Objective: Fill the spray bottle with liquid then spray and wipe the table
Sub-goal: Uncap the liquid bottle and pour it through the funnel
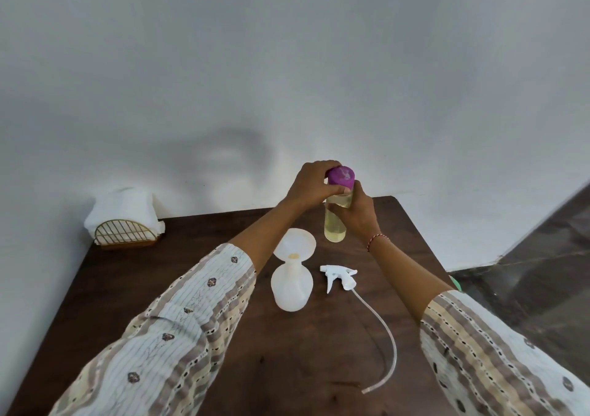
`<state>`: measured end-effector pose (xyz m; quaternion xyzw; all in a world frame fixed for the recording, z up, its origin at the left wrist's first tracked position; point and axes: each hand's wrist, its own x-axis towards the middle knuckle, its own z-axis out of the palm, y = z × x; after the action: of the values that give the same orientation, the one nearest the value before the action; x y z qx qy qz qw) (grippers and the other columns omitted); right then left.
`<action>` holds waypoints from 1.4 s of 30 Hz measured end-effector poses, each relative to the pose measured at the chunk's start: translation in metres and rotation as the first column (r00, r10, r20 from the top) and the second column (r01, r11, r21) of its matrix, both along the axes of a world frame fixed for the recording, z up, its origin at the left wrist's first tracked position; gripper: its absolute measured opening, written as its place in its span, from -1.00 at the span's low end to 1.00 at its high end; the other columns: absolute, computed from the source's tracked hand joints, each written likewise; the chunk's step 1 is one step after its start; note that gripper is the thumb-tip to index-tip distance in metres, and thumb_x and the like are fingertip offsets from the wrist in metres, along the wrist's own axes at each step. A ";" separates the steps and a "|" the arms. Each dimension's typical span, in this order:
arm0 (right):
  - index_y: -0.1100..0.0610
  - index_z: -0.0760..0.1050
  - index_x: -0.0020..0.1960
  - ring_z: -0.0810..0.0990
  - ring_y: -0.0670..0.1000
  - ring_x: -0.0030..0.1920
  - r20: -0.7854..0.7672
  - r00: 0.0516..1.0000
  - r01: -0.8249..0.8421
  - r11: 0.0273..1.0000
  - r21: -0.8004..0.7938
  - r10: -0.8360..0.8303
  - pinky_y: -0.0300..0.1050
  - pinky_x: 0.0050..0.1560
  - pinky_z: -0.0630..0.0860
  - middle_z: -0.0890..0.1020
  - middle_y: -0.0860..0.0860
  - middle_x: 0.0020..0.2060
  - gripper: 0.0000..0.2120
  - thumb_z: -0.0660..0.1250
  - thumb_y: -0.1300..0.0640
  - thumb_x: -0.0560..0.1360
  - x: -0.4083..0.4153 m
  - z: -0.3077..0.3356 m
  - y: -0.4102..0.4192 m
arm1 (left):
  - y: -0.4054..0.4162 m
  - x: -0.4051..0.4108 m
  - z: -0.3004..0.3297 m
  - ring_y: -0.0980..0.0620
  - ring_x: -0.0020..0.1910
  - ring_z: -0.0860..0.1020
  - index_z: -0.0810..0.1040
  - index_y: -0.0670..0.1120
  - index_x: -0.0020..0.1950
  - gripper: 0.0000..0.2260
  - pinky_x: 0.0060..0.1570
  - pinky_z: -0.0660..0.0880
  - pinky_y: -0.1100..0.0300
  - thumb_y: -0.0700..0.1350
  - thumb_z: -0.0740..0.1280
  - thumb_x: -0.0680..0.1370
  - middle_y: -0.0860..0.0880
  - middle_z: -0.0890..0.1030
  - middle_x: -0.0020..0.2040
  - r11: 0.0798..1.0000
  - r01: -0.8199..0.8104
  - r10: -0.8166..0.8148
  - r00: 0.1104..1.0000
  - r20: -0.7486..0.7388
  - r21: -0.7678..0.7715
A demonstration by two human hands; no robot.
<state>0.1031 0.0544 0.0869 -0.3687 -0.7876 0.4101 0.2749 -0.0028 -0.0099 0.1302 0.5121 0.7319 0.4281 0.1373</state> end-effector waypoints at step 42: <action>0.17 0.38 0.19 0.57 0.11 0.05 0.153 0.899 -0.398 0.912 -0.099 0.409 0.07 0.09 0.52 0.62 0.10 0.02 -0.46 0.52 0.08 0.31 0.086 -0.059 -0.159 | -0.184 0.069 -0.013 -0.01 -0.20 0.51 0.55 -0.11 -0.04 -0.64 -0.25 0.39 0.18 0.18 0.35 0.45 -0.03 0.58 -0.16 0.851 -0.143 -0.089 0.910 -0.406 -0.506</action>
<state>0.1886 -0.1047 0.0281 -0.2399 -0.8535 0.4509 0.1034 0.0662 -0.1940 0.1172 0.5232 0.8401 0.0953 0.1072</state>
